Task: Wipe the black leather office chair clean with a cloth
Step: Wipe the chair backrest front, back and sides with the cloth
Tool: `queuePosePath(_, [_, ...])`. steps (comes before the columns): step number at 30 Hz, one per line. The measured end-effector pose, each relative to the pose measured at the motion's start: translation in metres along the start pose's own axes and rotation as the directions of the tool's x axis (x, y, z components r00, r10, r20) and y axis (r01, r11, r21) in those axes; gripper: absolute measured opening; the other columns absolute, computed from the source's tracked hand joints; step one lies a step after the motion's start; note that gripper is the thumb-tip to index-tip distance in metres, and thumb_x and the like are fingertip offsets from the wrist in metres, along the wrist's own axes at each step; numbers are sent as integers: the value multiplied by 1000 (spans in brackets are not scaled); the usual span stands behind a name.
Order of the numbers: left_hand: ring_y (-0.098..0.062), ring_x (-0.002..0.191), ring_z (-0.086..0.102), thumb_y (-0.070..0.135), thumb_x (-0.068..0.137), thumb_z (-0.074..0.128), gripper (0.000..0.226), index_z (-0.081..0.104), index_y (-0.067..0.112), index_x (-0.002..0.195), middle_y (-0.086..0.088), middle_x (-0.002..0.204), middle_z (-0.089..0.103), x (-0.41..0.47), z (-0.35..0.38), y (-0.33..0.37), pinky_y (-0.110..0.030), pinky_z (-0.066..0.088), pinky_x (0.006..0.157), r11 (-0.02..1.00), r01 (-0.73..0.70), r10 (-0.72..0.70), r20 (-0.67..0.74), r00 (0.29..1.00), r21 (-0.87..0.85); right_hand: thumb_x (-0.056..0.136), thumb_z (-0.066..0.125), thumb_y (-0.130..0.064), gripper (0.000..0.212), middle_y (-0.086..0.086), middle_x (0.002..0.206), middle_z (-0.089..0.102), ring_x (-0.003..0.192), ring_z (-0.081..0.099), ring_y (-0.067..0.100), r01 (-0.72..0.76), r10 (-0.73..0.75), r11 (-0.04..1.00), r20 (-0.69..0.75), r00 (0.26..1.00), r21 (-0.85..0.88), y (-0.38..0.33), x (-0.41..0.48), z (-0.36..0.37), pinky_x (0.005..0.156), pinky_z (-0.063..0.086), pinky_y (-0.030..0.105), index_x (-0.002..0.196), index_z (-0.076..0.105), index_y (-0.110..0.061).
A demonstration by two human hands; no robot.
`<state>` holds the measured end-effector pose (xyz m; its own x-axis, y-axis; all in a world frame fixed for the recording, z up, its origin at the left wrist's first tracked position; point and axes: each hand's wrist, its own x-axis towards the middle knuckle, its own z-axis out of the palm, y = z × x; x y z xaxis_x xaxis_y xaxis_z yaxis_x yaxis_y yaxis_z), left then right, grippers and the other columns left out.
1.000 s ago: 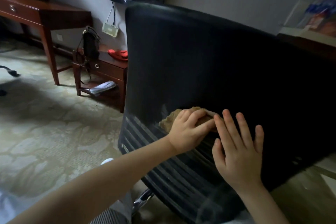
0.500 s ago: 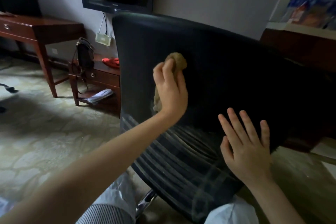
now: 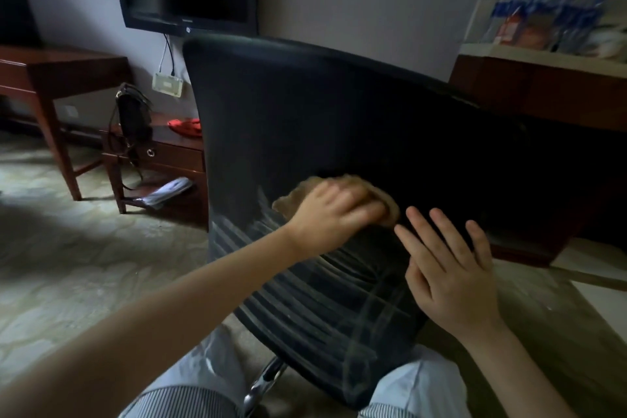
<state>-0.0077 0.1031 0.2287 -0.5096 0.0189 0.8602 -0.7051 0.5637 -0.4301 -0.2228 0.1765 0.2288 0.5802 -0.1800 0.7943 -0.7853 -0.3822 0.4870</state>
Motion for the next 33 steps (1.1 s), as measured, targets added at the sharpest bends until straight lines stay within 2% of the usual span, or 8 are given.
queuePosePath(3, [-25,98,42,16,88,50,24,44,17,112,-6,112,36,29,-11,-9,-37,38,87,873,474,-487,-209,848,-112,90,41,-16,40,3,141,39,144,13,14,-57,57,998,-32,998,1,7,-7,-6,115,12,40,130,47,-15])
queuePosePath(5, [-23,102,38,16,90,47,25,40,17,114,-4,114,33,55,-16,-6,-34,37,89,813,554,-583,-255,772,-180,90,42,-15,40,3,141,40,144,17,15,-89,89,996,-38,995,10,9,-10,-8,114,14,41,130,47,-15])
queuePosePath(11, [-23,93,45,21,96,42,14,48,17,109,-6,109,40,90,-2,38,-34,40,81,937,321,-349,-322,880,-139,87,43,-13,39,6,134,44,124,43,25,-311,337,927,-101,936,210,5,-10,-12,110,22,38,126,46,-11])
queuePosePath(16, [-22,94,47,18,89,53,28,49,21,117,-6,112,42,68,19,71,-32,40,78,999,-10,4,-125,992,-43,87,42,-10,46,6,136,40,127,40,19,-544,649,668,-39,760,508,6,-13,-15,107,32,35,132,36,-10])
queuePosePath(19, [-19,97,44,15,92,48,29,46,20,121,-4,116,40,42,28,84,-31,38,80,969,-243,246,59,967,-50,79,40,2,62,1,144,35,134,35,13,-611,680,519,144,719,598,5,-17,-16,110,32,28,137,31,-16])
queuePosePath(24, [-17,98,44,13,97,42,25,44,21,120,-2,114,40,40,21,68,-28,38,83,901,-433,433,58,899,-19,86,46,-3,64,-4,147,33,134,28,-6,-679,605,487,349,716,549,6,-31,-25,108,27,13,142,25,-26])
queuePosePath(29, [-22,96,47,13,88,55,32,48,21,118,-6,111,41,87,4,48,-32,38,78,991,-132,136,-168,976,40,97,43,-5,53,-28,123,45,108,44,-24,-760,555,30,622,553,649,7,-18,-39,85,37,-1,129,27,-43])
queuePosePath(33, [-19,91,46,14,85,60,28,53,23,110,-3,106,42,121,1,51,-29,39,76,995,90,-98,-323,941,-41,96,41,3,56,-33,111,47,96,47,-28,-765,534,-118,689,489,634,10,-12,-38,79,38,-2,115,34,-49])
